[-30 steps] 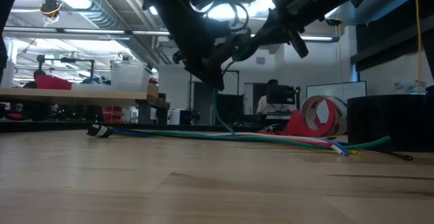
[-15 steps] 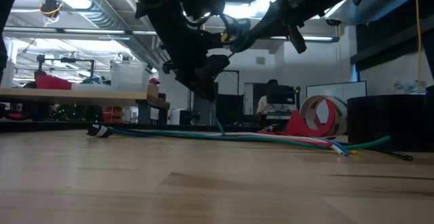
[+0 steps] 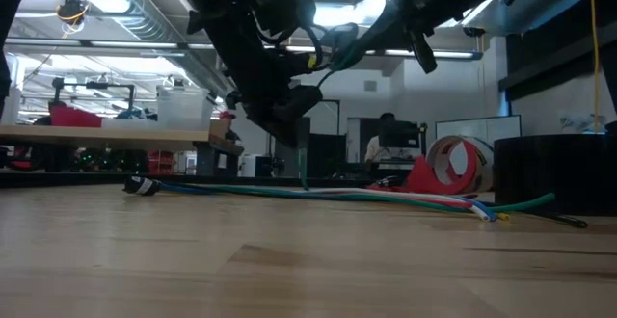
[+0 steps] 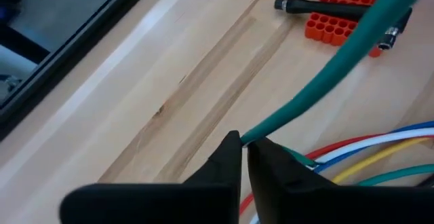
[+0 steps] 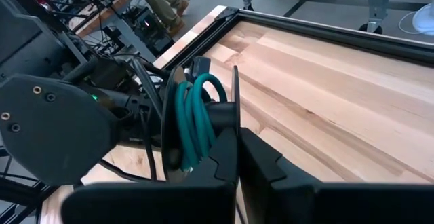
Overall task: Coil cords
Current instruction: Coil green wire onto the spool
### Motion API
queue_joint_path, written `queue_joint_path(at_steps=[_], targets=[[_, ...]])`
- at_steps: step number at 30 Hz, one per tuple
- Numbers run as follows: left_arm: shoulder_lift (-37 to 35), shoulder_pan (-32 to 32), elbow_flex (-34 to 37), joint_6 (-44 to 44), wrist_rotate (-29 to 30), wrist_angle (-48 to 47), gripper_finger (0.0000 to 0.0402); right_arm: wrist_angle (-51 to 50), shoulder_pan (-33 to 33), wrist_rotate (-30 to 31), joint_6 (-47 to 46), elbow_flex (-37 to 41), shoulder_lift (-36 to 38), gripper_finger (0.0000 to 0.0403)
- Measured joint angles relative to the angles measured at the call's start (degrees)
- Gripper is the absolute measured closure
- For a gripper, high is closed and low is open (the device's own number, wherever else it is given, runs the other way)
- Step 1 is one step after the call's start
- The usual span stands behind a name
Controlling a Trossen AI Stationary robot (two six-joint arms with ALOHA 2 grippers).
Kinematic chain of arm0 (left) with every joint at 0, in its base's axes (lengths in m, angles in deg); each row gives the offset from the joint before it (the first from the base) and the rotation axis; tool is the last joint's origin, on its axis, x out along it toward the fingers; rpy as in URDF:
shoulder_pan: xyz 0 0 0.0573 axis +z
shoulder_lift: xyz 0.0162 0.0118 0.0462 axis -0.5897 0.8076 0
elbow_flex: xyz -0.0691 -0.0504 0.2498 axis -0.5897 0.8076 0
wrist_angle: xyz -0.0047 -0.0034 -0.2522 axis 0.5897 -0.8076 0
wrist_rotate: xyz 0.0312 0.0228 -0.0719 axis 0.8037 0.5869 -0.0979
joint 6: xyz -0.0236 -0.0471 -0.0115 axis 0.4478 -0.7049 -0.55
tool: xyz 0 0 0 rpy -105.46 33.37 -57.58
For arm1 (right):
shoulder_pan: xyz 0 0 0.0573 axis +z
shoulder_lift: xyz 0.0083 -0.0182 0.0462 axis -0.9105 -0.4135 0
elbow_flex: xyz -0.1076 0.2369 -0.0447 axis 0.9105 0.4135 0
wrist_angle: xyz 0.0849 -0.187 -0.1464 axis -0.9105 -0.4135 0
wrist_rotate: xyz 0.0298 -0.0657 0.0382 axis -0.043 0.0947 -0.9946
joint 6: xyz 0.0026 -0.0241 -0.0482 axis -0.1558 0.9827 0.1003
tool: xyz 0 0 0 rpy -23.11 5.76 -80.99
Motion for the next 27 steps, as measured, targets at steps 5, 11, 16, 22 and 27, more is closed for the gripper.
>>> queue_joint_path(at_steps=[5,11,16,22,27], targets=[[0.0,0.0,0.0,-0.15,3.37,-0.57,0.0395,-1.09,0.01,-1.5,-0.04,0.0,0.0,0.0398],[0.0,0.0,0.0,-0.14,6.11,-1.94,0.0399,-4.2,0.01,-1.52,-0.29,0.0,0.0,0.0398],[0.0,-0.04,0.0,-0.01,7.63,-2.78,0.04,-6.71,0.01,-1.54,-1.45,0.0,0.0,0.0398],[0.0,0.44,0.0,1.81,9.88,-3.13,0.0401,-9.38,0.04,-4.2,-2.8,0.0,0.0,0.0398],[0.0,1.79,-0.09,3.44,9.7,-3.54,0.0401,-11.9,0.01,-6.04,-3.84,0.0,-0.02,0.0398]])
